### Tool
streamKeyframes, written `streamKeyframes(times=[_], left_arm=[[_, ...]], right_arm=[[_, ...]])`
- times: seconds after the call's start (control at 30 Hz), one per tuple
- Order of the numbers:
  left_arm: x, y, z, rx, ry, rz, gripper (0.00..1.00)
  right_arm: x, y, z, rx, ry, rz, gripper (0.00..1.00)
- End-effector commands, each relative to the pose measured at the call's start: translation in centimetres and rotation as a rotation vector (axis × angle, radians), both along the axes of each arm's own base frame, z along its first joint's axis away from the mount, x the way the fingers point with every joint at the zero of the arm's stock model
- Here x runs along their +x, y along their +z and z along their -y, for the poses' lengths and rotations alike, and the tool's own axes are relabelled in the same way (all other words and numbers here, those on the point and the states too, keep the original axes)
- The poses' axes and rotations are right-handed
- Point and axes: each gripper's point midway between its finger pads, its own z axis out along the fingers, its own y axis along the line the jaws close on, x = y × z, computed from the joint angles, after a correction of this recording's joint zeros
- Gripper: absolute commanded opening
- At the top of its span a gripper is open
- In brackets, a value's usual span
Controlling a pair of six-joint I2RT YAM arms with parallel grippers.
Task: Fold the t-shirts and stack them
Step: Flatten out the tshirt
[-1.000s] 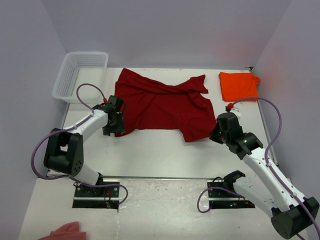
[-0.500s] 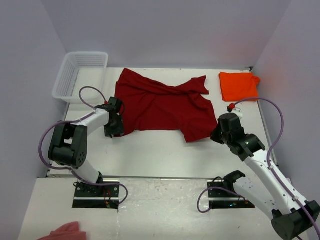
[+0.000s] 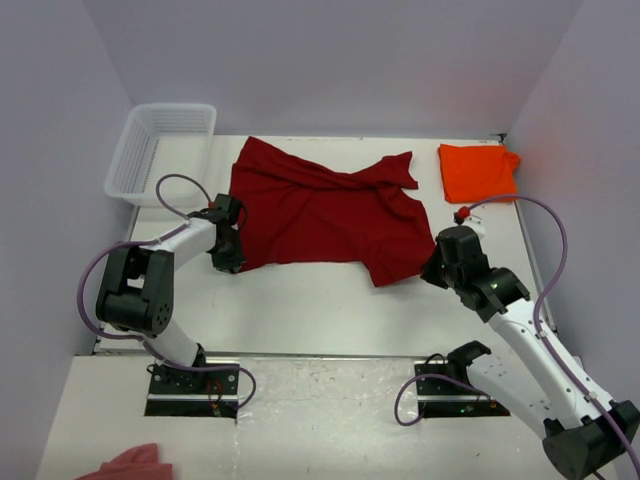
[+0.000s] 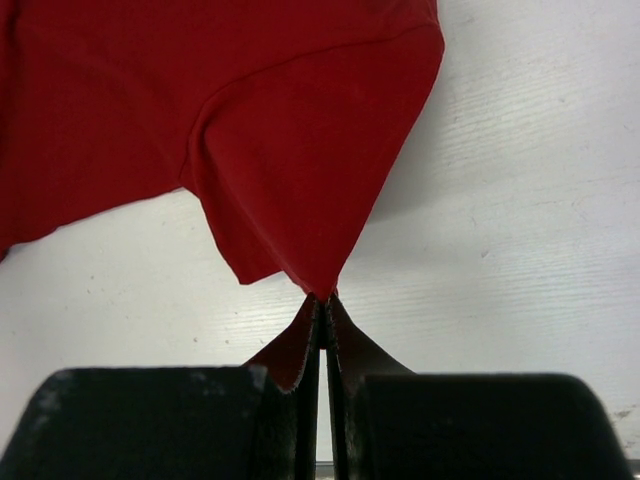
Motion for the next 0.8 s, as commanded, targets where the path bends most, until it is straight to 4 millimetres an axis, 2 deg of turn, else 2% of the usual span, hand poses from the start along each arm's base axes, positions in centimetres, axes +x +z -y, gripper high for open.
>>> streamKeyframes(times=[0.0,0.07,0.27,0.37,0.47,0.5,0.6,0.67,0.7,0.77], left_arm=[[-0.4,-0.4,-1.2,0.038,0.003,-0.007,0.08],[-0.1,0.2,-1.1,0.034,0.005,0.008,0.0],[0.8,3.6,-1.3,0.037,0.014,0.094,0.0],[1.2,6.0,-1.7,0.054,0.009,0.148,0.0],[2.3,9.5,-1.8,0.058,-0.002,0.245,0.0],[2.2,9.8,-1.8,0.054,-0.006,0.255,0.0],[3.0,12.6,-1.3,0.028,-0.017,0.34,0.0],[3.5,14.8,-0.8,0.01,-0.031,0.396,0.0],[4.0,16.1,-0.6,0.002,-0.033,0.434,0.0],[4.4,18.2,-0.3,-0.009,-0.047,0.496,0.0]], right_arm=[[0.6,1.2,0.5,-0.029,-0.012,0.029,0.0],[0.8,1.2,0.7,-0.047,-0.021,0.032,0.0],[1.3,1.9,0.6,-0.052,-0.017,0.04,0.0],[1.6,2.6,0.8,-0.064,-0.019,0.054,0.0],[2.1,3.6,1.7,-0.114,-0.043,0.075,0.0],[2.2,4.0,1.9,-0.122,-0.048,0.083,0.0],[2.9,6.2,2.3,-0.146,-0.063,0.131,0.0],[3.5,8.3,2.3,-0.149,-0.066,0.172,0.0],[4.1,9.9,2.4,-0.164,-0.063,0.205,0.0],[4.6,11.7,2.6,-0.182,-0.064,0.239,0.0]])
